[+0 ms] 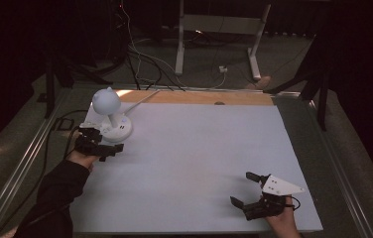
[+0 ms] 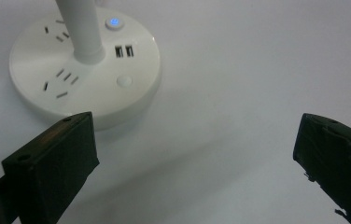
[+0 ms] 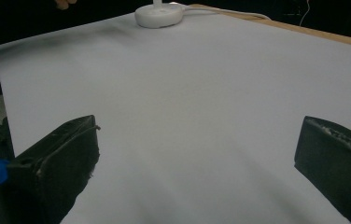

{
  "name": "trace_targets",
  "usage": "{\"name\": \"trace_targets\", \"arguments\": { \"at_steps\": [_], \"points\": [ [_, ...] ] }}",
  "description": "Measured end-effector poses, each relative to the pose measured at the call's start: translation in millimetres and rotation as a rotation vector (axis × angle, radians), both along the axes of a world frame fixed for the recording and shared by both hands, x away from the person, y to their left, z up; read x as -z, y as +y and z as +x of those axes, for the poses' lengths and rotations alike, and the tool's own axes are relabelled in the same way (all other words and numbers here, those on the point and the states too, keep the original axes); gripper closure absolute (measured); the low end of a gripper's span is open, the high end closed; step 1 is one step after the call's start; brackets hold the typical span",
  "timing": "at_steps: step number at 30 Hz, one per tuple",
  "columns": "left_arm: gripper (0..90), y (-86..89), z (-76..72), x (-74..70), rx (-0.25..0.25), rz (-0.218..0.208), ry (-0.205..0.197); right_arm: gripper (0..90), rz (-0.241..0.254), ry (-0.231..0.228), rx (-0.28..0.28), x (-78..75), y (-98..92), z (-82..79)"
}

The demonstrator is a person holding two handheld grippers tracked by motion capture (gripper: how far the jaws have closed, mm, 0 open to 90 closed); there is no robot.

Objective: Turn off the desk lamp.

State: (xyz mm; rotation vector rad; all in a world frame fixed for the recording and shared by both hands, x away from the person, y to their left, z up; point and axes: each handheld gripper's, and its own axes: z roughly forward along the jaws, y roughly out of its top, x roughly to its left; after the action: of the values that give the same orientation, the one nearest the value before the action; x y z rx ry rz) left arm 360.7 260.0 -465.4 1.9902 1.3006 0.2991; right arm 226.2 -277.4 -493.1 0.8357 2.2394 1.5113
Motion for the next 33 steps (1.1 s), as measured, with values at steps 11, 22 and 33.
{"name": "trace_targets", "arguments": {
  "at_steps": [11, 22, 33],
  "points": [
    [0.5, -0.9, -33.7, 10.6, 0.033, -0.014, -0.005, 0.0, 0.000, -0.002, 0.001, -0.5, 0.0, -0.4],
    [0.5, -10.5, -64.6, 24.2, 0.090, -0.029, -0.016, 0.0, -0.005, -0.004, -0.002, -0.5, 0.5, -0.6],
    [0.5, -17.4, -96.3, 37.2, 0.137, -0.018, -0.067, 0.0, -0.011, -0.006, -0.005, -0.7, 0.2, -1.5]
  ]
}}
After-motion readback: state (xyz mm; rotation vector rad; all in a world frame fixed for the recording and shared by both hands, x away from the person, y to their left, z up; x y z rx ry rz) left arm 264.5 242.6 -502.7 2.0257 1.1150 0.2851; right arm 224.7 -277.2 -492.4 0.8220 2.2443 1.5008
